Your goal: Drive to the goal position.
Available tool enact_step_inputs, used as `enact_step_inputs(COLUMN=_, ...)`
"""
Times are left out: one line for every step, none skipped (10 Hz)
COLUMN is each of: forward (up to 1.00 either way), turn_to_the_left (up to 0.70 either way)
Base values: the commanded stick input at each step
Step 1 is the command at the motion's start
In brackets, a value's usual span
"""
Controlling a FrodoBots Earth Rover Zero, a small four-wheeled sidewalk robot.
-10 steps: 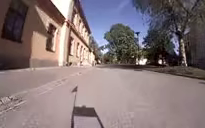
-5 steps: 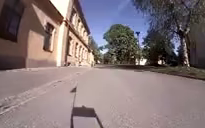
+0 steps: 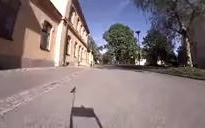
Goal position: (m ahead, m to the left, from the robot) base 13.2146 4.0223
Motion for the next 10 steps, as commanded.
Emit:
enact_step_inputs(forward=0.85, turn_to_the_left=0.0)
enact_step_inputs(forward=0.85, turn_to_the_left=0.0)
enact_step_inputs(forward=0.85, turn_to_the_left=0.0)
enact_step_inputs(forward=0.85, turn_to_the_left=0.0)
enact_step_inputs(forward=0.85, turn_to_the_left=0.0)
enact_step_inputs(forward=0.85, turn_to_the_left=0.0)
enact_step_inputs(forward=0.85, turn_to_the_left=0.0)
enact_step_inputs(forward=0.85, turn_to_the_left=0.0)
enact_step_inputs(forward=0.85, turn_to_the_left=0.0)
enact_step_inputs(forward=0.85, turn_to_the_left=0.0)
